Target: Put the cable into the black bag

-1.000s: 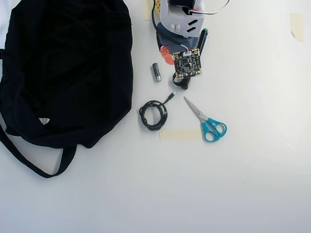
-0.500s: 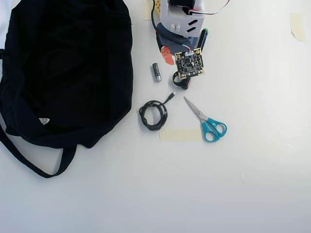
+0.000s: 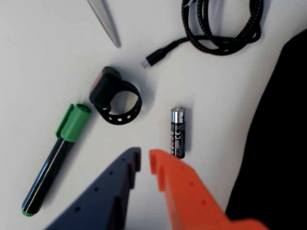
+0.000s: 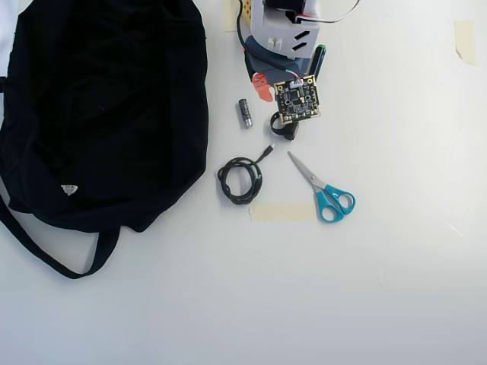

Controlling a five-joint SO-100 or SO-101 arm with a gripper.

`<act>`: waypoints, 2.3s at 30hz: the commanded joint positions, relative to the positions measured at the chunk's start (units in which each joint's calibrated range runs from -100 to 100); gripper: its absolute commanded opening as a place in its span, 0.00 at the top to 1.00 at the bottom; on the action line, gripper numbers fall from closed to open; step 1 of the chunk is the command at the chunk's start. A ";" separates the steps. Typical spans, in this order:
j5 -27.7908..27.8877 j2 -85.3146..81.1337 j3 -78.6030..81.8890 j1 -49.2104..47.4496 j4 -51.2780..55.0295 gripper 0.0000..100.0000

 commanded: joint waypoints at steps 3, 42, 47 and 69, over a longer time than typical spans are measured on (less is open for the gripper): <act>3.74 -0.37 -1.86 0.63 -2.95 0.97; 10.35 30.34 -23.88 7.29 -17.67 0.73; 13.33 32.99 -25.49 7.14 -17.59 0.73; 19.63 38.97 -27.38 6.62 -18.19 0.72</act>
